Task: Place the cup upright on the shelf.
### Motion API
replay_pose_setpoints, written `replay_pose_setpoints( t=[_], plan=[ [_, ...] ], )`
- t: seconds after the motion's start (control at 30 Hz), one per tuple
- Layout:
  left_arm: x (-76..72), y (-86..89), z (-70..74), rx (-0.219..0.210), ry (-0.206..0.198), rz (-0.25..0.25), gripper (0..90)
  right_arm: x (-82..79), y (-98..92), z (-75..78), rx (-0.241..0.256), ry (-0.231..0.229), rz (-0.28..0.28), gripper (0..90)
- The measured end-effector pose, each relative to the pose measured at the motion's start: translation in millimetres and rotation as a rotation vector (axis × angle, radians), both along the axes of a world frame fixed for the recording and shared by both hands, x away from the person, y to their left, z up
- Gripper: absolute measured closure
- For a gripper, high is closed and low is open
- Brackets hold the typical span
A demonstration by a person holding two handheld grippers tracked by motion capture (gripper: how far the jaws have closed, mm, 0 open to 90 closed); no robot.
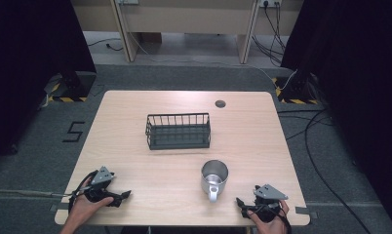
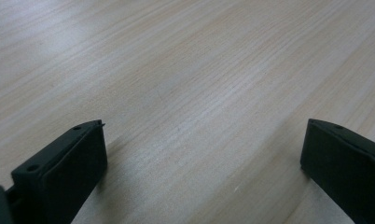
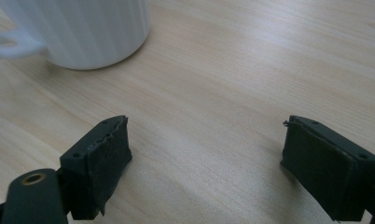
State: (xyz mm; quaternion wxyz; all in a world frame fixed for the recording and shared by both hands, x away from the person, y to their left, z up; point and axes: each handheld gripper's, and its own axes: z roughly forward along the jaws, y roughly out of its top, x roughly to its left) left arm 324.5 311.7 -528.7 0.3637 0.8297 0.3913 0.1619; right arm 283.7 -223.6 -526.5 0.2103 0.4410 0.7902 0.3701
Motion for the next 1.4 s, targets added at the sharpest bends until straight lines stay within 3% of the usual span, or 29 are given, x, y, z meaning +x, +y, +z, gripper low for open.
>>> replay_pose_setpoints(
  t=[0.4,0.6,0.73,0.93,0.97,1.13,1.4],
  plan=[
    [-0.8,0.0,-0.1,-0.001,-0.001,0.000,0.0,-2.6,7.5,5.1,0.013,-0.010,0.027,17.6],
    [-0.8,0.0,0.0,-0.001,0.000,0.000,0.0,-17.0,18.5,17.7,0.032,-0.048,0.070,20.4],
    [-0.8,0.0,-0.1,-0.002,0.000,0.000,0.0,-24.0,24.4,21.3,0.040,-0.049,0.093,21.1],
    [-0.8,0.0,0.0,-0.001,0.000,0.000,0.0,-40.1,40.7,27.1,0.051,-0.047,0.175,26.3],
    [-0.8,0.0,-0.1,-0.002,-0.001,0.001,0.0,-44.1,46.7,29.8,0.051,-0.051,0.213,31.4],
    [-0.8,0.0,-0.1,-0.002,-0.001,0.001,0.0,-51.3,61.9,38.2,0.045,-0.071,0.314,39.8],
    [-0.8,0.1,0.0,-0.002,0.000,0.000,0.0,-52.2,77.7,40.5,0.074,-0.098,0.385,48.3]
  ],
)
